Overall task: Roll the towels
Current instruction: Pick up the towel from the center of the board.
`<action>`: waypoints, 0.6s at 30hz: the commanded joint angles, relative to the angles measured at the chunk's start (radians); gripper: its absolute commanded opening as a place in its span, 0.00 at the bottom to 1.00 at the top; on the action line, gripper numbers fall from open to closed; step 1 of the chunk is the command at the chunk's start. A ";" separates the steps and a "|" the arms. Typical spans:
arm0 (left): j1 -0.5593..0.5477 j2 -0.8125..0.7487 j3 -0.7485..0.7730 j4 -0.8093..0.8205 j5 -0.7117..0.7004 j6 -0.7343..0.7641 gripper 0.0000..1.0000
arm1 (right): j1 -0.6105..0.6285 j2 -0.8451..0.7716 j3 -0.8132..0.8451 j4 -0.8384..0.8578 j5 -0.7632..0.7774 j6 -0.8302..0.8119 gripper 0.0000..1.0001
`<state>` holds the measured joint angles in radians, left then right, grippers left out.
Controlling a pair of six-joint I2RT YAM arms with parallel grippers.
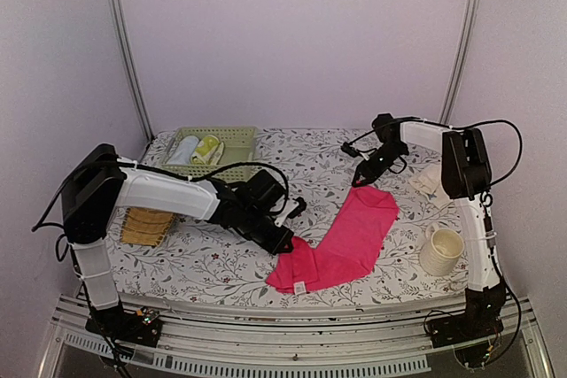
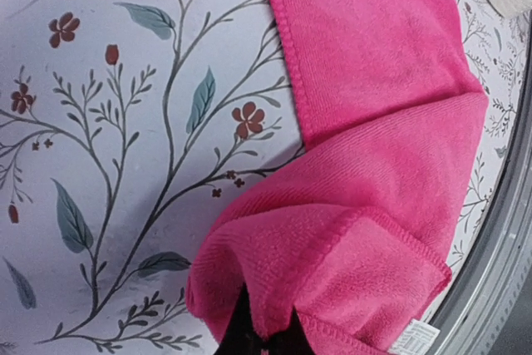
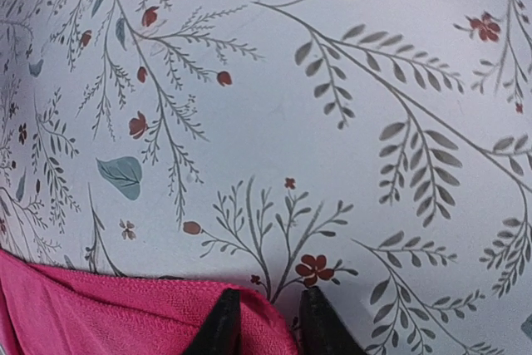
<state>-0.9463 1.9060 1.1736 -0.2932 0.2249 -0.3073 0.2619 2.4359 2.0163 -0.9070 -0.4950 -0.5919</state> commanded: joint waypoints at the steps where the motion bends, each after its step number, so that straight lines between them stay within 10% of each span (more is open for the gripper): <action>1: 0.034 -0.082 0.026 -0.038 -0.111 0.079 0.00 | 0.012 0.024 0.085 -0.046 -0.026 0.010 0.07; 10: 0.083 -0.421 0.059 -0.110 -0.284 0.236 0.00 | 0.003 -0.255 0.184 -0.034 0.007 0.067 0.02; 18: -0.063 -0.521 -0.250 -0.085 -0.036 0.211 0.00 | -0.044 -0.566 -0.333 0.207 -0.099 0.173 0.02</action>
<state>-0.9115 1.3060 1.0462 -0.3054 0.0589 -0.1001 0.2329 1.9373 1.9133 -0.8127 -0.5430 -0.4808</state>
